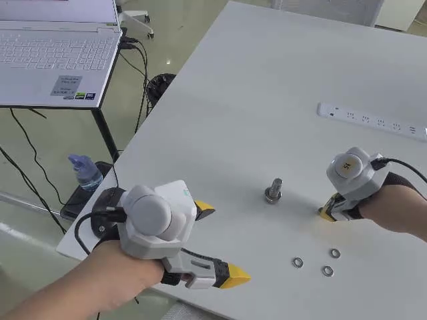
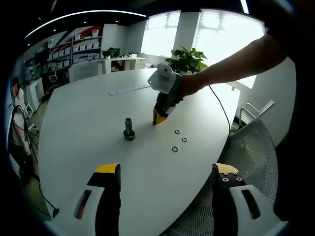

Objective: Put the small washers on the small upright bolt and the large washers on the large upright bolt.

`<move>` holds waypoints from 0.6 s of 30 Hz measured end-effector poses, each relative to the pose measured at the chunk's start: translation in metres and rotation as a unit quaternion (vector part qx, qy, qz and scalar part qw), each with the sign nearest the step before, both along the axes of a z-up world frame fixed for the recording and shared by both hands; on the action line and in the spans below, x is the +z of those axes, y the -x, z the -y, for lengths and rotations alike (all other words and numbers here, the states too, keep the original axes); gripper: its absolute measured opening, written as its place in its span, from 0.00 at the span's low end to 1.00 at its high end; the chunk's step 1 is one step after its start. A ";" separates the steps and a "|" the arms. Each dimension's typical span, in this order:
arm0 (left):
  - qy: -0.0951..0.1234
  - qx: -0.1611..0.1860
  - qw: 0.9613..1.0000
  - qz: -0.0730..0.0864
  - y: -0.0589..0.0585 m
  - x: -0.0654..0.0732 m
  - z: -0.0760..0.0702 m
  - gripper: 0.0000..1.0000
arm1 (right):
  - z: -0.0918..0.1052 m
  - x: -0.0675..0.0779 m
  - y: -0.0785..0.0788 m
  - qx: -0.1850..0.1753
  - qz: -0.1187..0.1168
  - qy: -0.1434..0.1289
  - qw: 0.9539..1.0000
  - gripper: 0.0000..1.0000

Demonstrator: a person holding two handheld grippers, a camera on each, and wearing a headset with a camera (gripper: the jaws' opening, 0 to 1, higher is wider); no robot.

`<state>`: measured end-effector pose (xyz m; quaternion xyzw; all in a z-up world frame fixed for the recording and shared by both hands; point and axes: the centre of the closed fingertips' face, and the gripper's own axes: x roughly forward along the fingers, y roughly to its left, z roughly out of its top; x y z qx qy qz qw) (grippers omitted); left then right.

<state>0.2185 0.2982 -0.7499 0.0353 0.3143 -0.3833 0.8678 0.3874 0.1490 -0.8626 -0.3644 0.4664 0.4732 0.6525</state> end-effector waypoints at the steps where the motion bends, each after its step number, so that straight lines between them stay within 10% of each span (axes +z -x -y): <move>1: 0.000 0.000 1.000 0.000 0.000 0.000 0.000 0.75 | 0.000 0.000 0.000 0.001 0.001 0.000 1.000 0.13; 18: 0.004 0.001 1.000 0.001 0.001 0.003 0.004 0.76 | 0.000 -0.002 -0.001 0.002 -0.002 0.002 1.000 0.22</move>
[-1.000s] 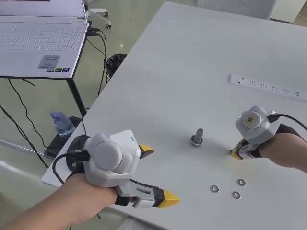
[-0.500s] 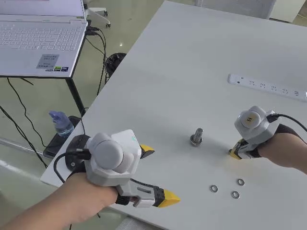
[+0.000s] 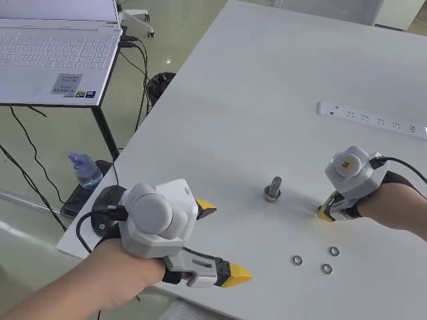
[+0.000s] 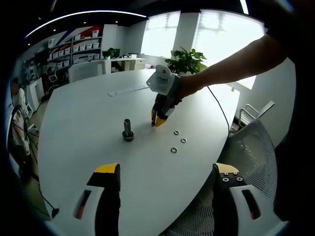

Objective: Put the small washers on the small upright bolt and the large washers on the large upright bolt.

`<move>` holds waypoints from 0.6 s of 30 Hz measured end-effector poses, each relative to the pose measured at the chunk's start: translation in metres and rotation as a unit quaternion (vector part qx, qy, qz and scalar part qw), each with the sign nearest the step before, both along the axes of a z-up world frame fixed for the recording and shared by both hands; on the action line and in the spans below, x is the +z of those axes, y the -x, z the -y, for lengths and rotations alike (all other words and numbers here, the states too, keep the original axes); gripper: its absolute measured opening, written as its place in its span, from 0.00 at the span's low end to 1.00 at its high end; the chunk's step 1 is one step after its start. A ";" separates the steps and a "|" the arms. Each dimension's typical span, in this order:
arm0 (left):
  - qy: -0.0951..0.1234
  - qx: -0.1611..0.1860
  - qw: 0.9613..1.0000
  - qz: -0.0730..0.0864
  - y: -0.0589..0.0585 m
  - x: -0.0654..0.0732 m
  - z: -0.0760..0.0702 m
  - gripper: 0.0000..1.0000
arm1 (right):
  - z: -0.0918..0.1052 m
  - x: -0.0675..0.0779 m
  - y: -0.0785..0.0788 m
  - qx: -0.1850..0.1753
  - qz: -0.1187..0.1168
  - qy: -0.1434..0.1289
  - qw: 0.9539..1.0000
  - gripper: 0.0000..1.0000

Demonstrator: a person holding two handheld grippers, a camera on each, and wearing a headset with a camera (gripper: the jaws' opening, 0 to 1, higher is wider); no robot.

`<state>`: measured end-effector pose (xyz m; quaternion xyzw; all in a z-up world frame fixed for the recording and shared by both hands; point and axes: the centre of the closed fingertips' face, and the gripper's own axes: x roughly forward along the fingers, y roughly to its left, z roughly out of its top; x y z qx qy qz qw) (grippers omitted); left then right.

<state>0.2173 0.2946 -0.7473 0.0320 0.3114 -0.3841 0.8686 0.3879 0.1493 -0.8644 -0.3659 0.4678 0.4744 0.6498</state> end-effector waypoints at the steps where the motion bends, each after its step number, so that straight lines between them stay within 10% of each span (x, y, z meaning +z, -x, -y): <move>1: 0.001 0.001 1.000 0.002 -0.001 0.001 0.000 0.76 | 0.000 0.000 -0.001 0.000 0.001 0.000 1.000 0.22; 18: -0.001 -0.002 1.000 0.004 0.002 0.003 0.003 0.77 | -0.001 0.013 -0.001 -0.005 0.005 -0.015 1.000 0.24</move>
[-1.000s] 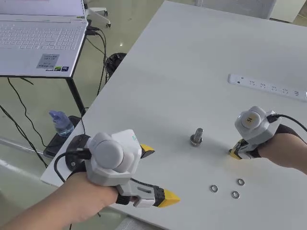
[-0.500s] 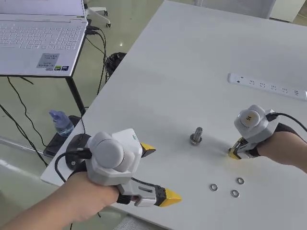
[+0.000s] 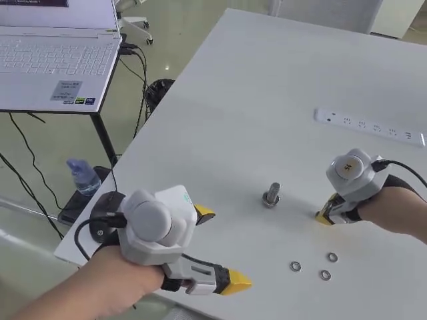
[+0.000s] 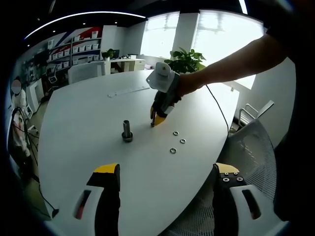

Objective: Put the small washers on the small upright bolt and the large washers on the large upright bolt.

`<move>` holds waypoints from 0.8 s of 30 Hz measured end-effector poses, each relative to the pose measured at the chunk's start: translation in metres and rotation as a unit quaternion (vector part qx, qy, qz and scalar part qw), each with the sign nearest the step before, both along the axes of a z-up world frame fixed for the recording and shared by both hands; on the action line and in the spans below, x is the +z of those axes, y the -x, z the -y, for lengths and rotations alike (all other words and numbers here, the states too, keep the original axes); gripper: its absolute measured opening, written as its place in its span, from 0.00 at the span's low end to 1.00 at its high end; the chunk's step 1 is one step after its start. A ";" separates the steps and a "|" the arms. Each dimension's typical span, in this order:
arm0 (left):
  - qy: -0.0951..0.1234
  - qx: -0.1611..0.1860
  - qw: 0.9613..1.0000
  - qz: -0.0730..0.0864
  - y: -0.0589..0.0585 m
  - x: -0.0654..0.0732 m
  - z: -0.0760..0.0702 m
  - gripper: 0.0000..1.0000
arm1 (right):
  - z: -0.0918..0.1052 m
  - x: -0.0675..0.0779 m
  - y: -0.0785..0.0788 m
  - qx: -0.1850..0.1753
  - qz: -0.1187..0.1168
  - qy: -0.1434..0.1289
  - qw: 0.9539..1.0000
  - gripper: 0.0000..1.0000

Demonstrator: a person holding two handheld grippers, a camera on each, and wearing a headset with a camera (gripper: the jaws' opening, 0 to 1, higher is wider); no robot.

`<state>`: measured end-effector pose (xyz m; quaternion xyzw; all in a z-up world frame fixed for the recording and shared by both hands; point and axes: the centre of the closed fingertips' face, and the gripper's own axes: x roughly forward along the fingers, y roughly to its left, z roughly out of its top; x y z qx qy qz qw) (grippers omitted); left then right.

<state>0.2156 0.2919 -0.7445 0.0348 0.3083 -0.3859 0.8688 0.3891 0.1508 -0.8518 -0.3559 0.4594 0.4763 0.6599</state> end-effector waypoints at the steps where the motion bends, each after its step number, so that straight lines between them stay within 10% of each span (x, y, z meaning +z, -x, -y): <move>1: 0.000 0.000 1.000 0.000 0.000 0.000 0.000 0.77 | 0.000 0.001 0.000 0.000 0.001 0.000 1.000 0.24; 24: -0.011 0.003 1.000 0.000 0.006 -0.006 -0.002 0.80 | 0.001 0.045 0.001 0.000 0.015 -0.015 1.000 0.23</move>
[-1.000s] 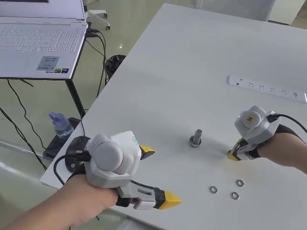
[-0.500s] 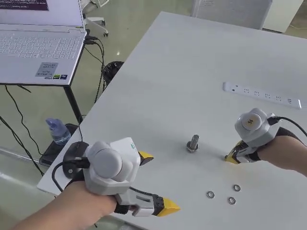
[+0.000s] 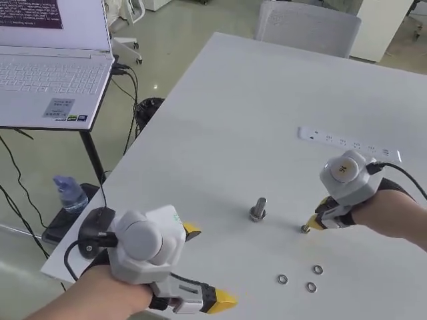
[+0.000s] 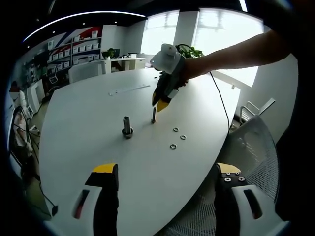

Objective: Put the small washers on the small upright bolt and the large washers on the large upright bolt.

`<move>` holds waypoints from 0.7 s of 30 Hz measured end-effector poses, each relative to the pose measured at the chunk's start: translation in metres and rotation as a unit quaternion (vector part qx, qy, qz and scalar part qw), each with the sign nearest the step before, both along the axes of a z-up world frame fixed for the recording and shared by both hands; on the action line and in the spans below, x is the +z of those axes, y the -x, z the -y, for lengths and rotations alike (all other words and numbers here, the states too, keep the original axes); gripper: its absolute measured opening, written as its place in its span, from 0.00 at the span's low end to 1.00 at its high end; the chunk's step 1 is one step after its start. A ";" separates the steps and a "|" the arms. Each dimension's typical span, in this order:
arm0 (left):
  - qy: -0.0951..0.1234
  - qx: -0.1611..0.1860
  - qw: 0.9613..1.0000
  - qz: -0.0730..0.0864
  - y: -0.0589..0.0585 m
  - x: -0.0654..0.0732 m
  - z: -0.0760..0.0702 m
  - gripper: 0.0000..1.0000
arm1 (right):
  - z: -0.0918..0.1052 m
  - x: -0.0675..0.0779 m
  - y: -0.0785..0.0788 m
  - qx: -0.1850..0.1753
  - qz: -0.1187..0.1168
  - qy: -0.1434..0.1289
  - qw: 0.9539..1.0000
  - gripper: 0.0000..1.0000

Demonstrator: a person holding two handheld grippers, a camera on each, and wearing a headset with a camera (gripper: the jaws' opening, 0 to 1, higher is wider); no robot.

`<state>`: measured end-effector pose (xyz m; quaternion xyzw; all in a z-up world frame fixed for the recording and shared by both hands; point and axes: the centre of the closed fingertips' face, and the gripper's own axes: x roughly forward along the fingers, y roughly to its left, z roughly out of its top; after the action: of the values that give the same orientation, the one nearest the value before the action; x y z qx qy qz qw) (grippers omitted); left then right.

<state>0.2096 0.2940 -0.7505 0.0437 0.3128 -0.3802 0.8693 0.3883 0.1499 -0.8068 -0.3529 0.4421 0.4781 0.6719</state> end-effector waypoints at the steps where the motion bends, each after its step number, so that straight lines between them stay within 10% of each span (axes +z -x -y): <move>1: -0.001 0.001 1.000 -0.002 0.000 -0.001 -0.001 0.80 | 0.000 0.001 0.001 0.000 0.000 0.000 1.000 0.23; 21: -0.053 -0.005 0.998 -0.029 0.010 -0.021 -0.012 0.93 | 0.009 0.014 0.017 0.000 -0.002 0.001 1.000 0.23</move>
<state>0.1998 0.3059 -0.7718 0.0797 0.3573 -0.3684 0.8546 0.3715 0.1412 -0.7931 -0.3528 0.4436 0.4783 0.6708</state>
